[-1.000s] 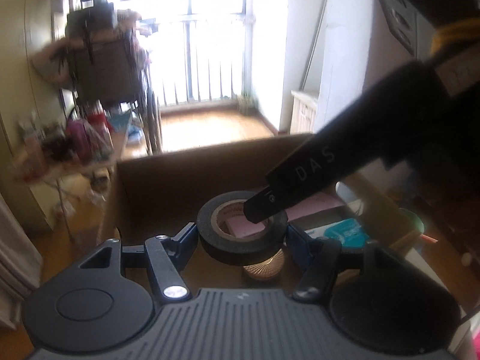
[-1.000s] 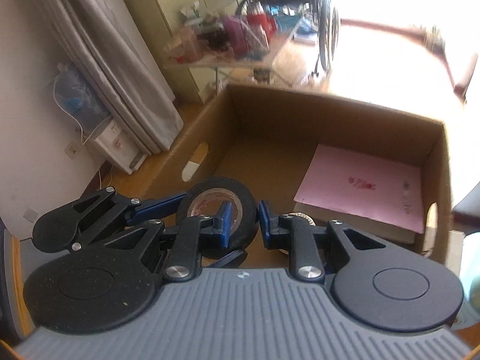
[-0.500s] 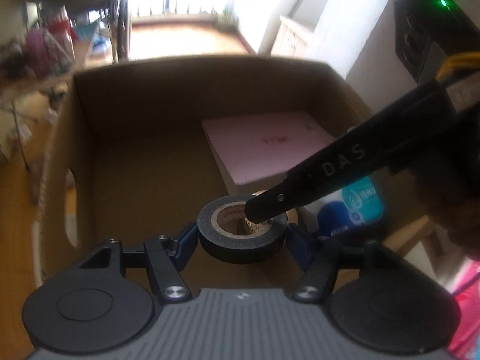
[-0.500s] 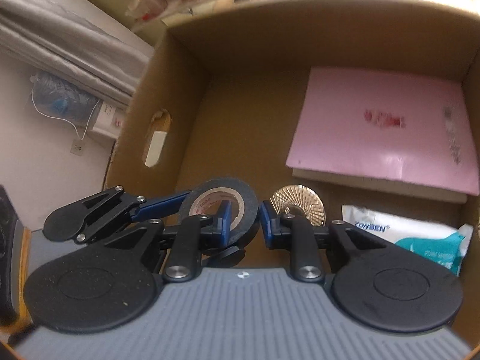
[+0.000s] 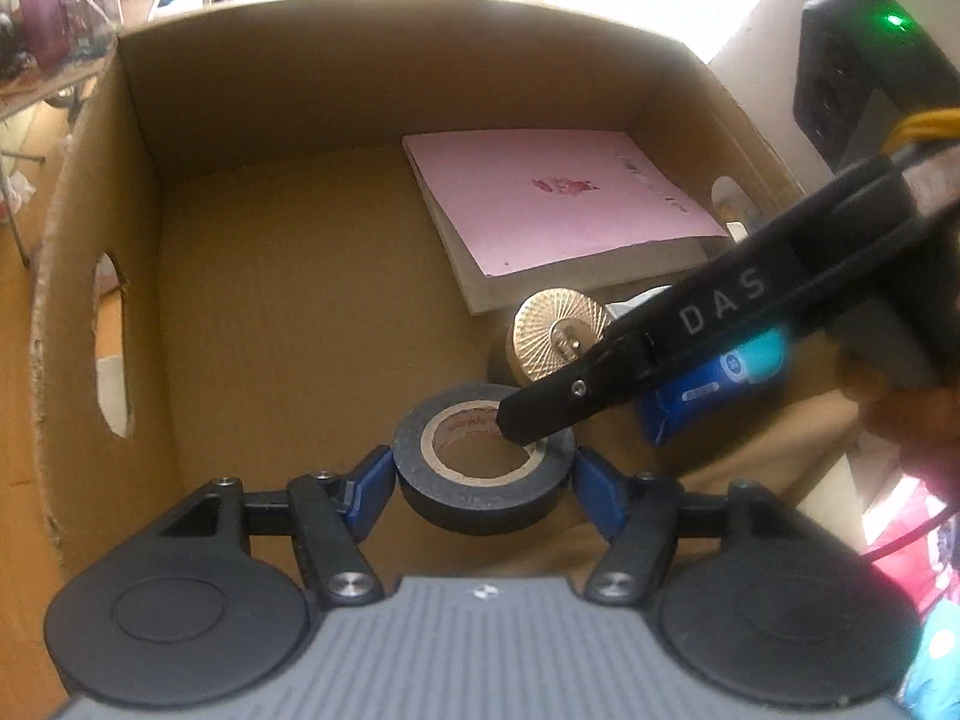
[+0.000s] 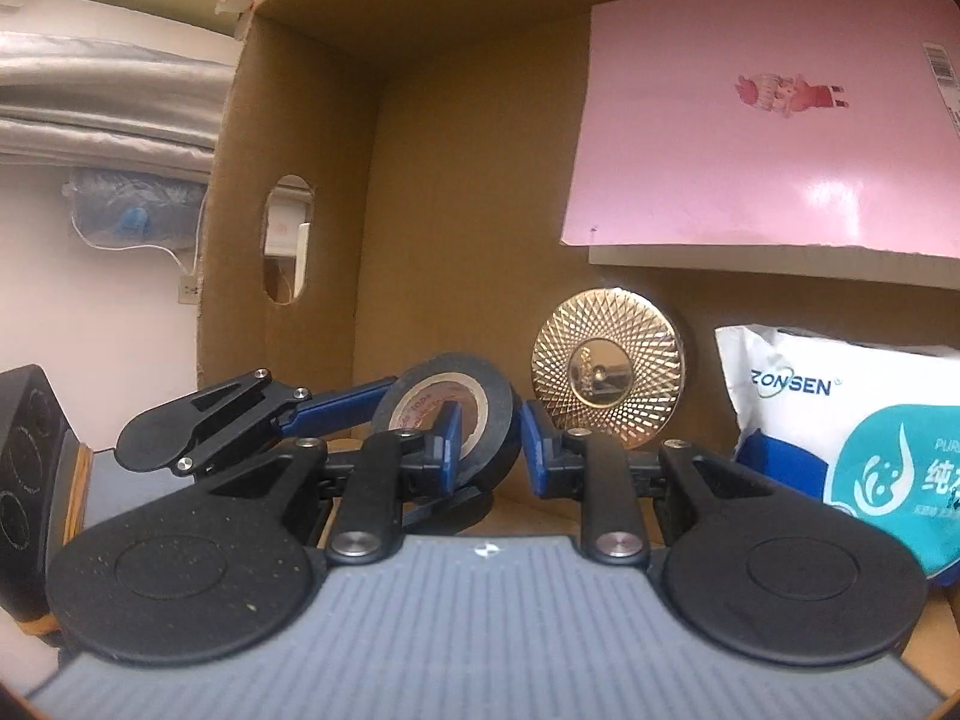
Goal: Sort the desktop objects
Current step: 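Lower the tape roll into the box beside the gold jar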
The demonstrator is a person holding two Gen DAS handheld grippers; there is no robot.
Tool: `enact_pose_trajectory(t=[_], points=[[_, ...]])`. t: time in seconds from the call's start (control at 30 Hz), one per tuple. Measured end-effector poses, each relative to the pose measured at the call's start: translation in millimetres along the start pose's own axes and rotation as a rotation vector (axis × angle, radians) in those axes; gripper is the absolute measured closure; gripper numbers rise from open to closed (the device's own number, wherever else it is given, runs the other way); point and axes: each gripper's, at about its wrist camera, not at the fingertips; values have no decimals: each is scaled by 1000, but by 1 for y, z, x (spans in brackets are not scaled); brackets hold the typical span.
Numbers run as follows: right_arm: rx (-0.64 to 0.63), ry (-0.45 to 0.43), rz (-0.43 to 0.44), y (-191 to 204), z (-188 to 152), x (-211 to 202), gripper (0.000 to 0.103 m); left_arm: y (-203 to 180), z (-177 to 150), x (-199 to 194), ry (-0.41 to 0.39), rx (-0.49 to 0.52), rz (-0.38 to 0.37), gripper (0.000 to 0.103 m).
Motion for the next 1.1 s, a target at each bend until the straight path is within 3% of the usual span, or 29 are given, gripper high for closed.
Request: enact_pose_trajectory(t=[0.3,0.63,0.83,1.1], points=[[-12,18,-78,-2,-4,0,81,-16,5,14,31,22,-28,37],[-55,27,-195,7,-17,-8,81,-13,9,32,90,-63,-162,37],[-45,9,-202,9,-24,-18,81,-12,9,37,109,-102,-201,37],[-33,-57,-138,12,-37,-41,80,-9,11,38,143,-165,-160,22]])
Point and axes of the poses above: each gripper's, at about its wrist camera, not at the fingertips, and x roughly the way its jaws point, y to its left, z to its top, and after that the axes turned 2 degrees about -x, right-handed
